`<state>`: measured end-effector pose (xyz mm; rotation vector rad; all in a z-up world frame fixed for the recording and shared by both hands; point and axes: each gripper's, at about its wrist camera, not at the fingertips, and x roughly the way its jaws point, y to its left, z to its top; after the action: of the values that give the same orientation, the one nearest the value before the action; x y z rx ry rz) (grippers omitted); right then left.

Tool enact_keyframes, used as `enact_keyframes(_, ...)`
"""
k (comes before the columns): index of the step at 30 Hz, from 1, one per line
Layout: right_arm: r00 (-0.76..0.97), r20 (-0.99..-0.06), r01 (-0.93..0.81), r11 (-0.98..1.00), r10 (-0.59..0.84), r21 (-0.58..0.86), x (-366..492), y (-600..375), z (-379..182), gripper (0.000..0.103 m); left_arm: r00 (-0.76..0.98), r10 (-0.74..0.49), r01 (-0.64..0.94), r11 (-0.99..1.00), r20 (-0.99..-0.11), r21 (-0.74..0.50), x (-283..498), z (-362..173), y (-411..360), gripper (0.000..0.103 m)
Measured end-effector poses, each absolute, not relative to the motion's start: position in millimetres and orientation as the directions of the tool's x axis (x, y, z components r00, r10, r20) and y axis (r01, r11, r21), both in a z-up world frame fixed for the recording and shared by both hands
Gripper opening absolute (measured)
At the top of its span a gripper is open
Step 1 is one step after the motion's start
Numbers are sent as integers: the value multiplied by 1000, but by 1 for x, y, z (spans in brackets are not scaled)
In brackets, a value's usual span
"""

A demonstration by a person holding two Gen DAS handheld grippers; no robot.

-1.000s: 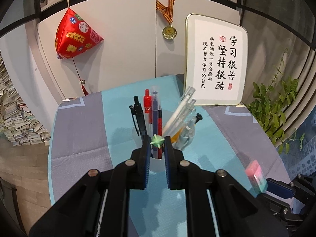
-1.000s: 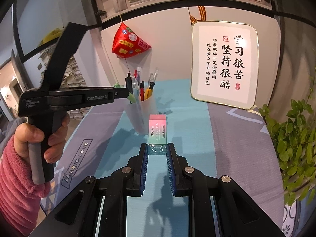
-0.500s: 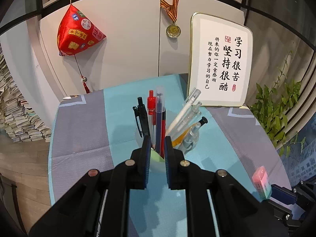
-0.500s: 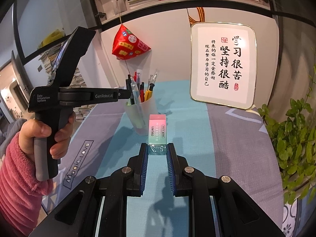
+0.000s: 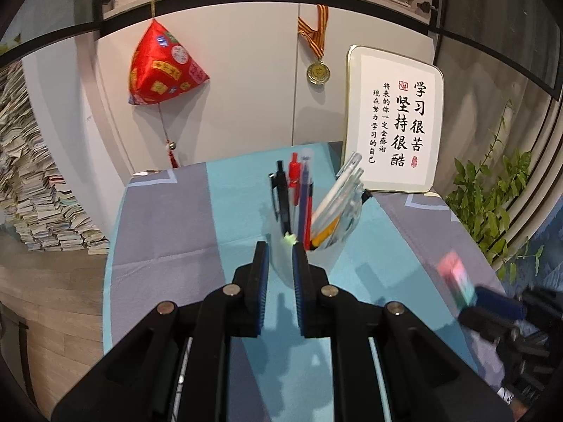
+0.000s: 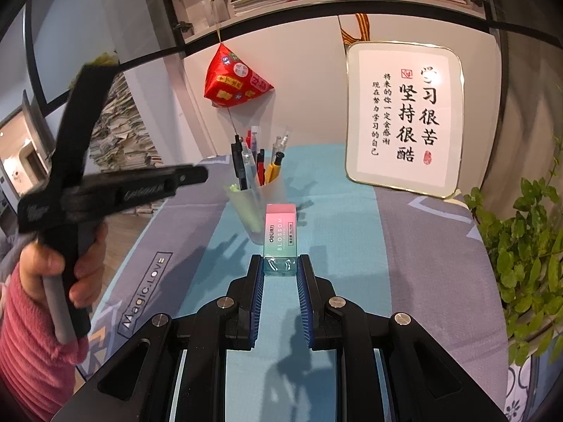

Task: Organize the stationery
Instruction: 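Carry the pink eraser over the cup and release it with the right tool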

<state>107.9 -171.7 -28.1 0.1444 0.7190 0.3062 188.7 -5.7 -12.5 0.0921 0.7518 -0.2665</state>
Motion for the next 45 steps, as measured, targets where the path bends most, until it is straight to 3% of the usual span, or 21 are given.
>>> enact_keyframes(19,689,-640,-319,936,339,152,174,-110,39,20,755,-199,202,977,-624,-67,135,-19,48,18)
enact_keyframes(33,593,-771,-270,959,233,83,222,-95,20,20,753,-186,184,980,-631,-69,136,-29,57,23)
enact_keyframes(45,564,-806,-276,961,181,23,246,-77,18,20,742,-188,176,981,-644,-84,142,-36,62,23)
